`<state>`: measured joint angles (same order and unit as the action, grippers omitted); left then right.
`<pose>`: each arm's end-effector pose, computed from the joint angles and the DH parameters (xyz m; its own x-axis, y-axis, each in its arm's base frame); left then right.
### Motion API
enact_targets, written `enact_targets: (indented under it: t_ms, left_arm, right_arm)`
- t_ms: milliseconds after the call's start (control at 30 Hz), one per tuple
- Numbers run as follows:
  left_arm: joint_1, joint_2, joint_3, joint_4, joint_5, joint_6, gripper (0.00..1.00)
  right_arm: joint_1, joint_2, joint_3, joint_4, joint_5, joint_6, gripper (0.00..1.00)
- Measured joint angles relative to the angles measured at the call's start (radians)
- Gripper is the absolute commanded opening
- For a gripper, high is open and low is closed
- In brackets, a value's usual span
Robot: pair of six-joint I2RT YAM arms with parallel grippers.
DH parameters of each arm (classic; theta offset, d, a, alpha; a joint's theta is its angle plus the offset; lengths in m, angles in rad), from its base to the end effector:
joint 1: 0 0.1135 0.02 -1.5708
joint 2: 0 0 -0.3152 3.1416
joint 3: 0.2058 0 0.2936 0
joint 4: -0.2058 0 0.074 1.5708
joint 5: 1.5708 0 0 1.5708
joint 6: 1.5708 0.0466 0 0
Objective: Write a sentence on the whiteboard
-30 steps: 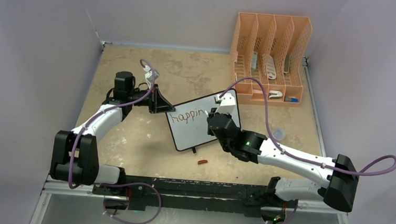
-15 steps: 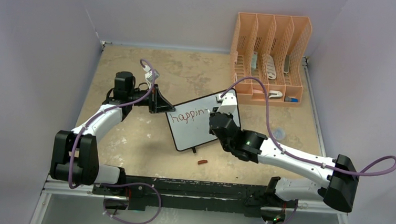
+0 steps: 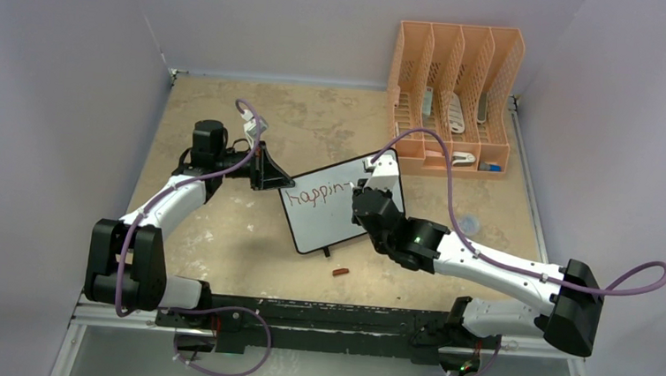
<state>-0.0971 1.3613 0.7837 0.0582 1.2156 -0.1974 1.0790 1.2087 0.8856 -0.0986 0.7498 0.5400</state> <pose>0.3006 -0.0732 0.2704 -0.6499 -0.0052 -0.7600 0.7305 0.2715 -0.6266 0.1690 0.2482 0.3297 -0.3465 0.1500 -0.9260 -0.2021 0.9520 0.2298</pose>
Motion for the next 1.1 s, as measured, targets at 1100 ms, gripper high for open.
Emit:
enact_targets:
  t_ms: [1100]
  left_arm:
    - [0.0,0.0,0.0,0.0,-0.001,0.0,0.0]
  right_arm:
    - [-0.007,0.002,0.002,0.047,-0.043,-0.048,0.0]
